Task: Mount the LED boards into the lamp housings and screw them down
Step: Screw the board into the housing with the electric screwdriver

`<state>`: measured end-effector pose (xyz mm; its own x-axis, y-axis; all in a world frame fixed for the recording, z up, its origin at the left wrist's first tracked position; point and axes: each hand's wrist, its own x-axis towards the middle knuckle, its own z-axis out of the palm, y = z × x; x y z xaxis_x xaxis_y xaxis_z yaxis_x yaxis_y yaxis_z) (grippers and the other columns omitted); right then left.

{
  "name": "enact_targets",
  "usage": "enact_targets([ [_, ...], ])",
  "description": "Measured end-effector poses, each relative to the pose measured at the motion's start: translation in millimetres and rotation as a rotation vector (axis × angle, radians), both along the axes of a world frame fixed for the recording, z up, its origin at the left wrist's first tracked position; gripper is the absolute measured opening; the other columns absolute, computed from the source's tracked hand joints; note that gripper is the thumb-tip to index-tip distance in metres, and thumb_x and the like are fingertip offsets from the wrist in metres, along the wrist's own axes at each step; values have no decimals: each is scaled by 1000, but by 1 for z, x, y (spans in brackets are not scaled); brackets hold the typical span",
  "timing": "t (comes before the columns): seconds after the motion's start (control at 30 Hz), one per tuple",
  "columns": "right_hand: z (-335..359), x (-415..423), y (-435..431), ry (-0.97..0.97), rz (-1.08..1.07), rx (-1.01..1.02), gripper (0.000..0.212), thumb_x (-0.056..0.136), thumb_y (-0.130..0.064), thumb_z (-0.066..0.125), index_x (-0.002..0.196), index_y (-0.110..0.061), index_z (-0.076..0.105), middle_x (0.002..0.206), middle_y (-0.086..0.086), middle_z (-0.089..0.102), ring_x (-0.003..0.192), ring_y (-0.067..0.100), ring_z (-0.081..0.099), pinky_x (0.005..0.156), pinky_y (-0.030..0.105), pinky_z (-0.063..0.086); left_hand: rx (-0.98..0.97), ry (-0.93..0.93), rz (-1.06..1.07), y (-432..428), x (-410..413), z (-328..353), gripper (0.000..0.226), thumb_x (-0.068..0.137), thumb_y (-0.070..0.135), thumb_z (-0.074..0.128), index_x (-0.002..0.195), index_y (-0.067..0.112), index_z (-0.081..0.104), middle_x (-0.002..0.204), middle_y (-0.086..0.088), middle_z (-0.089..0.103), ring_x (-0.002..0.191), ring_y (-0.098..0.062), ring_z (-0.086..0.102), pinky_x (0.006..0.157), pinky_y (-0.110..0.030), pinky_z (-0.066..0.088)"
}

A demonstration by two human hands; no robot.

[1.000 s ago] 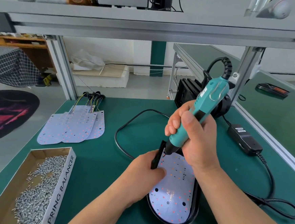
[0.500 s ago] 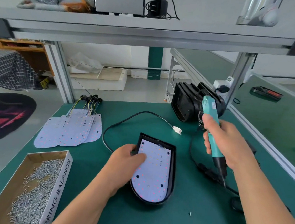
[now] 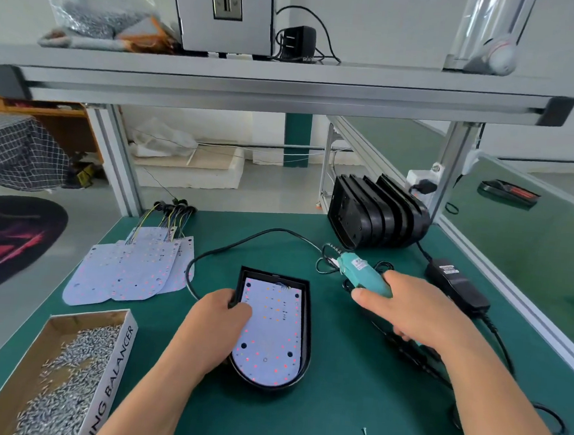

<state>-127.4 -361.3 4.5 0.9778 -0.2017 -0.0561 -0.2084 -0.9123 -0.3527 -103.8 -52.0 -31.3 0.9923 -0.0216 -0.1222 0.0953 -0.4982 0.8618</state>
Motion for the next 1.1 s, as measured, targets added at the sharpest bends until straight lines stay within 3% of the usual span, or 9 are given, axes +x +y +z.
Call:
enact_targets([
  [0.1, 0, 1, -14, 48, -8, -172, 59, 81, -83, 48, 80, -24, 54, 77, -7, 63, 68, 12, 62, 58, 33, 41, -1, 1, 7, 1, 1, -2, 16, 82, 26, 50, 75, 22, 37, 61, 9, 37, 63, -19, 32, 65, -36, 27],
  [0.3, 0, 1, -30, 94, -45, -171, 51, 77, -74, 59, 82, -23, 56, 74, -9, 61, 63, 11, 58, 57, 31, 40, -14, 21, 4, 0, 4, -4, 13, 72, 32, 45, 76, 22, 38, 63, 9, 38, 64, -20, 34, 66, -37, 29],
  [0.5, -8, 4, -8, -54, 45, -273, 74, 82, -72, 65, 140, -30, 45, 124, -6, 52, 114, 18, 52, 82, 36, 48, -81, 72, 10, -1, 4, -3, 16, 69, 32, 46, 80, 21, 40, 71, 2, 40, 68, -19, 35, 69, -39, 29],
  [0.67, -11, 19, 30, -368, 167, -138, 61, 101, -47, 61, 152, -17, 47, 151, -1, 46, 140, 21, 36, 107, 33, 42, -137, 81, 2, 0, 4, -2, 16, 69, 30, 47, 81, 20, 43, 73, 0, 42, 71, -20, 36, 71, -40, 29],
  [0.73, -9, 33, 48, -416, 227, -120, 46, 105, -35, 58, 144, -11, 57, 146, 3, 53, 136, 25, 44, 107, 36, 43, -158, 88, 1, 0, 4, -2, 17, 68, 29, 47, 82, 20, 42, 74, -2, 42, 71, -20, 36, 71, -41, 28],
  [0.8, -5, 52, 63, -369, 243, -122, 23, 106, -27, 52, 112, -9, 65, 121, 5, 62, 115, 32, 55, 90, 41, 48, -174, 91, 0, 0, 5, -2, 18, 68, 27, 47, 83, 20, 40, 76, -3, 39, 73, -21, 34, 72, -42, 27],
  [0.87, 0, 75, 74, -249, 228, -218, 28, 107, -24, 45, 82, -12, 47, 93, 6, 55, 89, 33, 54, 70, 41, 41, -192, 94, -5, 1, 4, -2, 19, 68, 25, 48, 84, 19, 40, 79, -3, 39, 75, -22, 33, 73, -43, 26],
  [1.0, -2, 118, 83, 58, 315, -392, 8, 108, -16, 41, 102, -11, 44, 82, 3, 49, 82, 29, 53, 68, 39, 42, -266, 107, -17, 3, 3, 0, 18, 67, 24, 50, 83, 18, 44, 78, -5, 43, 74, -21, 38, 74, -41, 29],
  [1.1, -6, 134, 87, 72, 324, -468, 9, 102, -6, 47, 98, -14, 44, 80, 0, 46, 85, 30, 52, 76, 40, 40, -304, 111, -16, 2, 2, 2, 17, 66, 24, 52, 80, 18, 44, 76, -6, 43, 73, -22, 37, 74, -41, 29],
])
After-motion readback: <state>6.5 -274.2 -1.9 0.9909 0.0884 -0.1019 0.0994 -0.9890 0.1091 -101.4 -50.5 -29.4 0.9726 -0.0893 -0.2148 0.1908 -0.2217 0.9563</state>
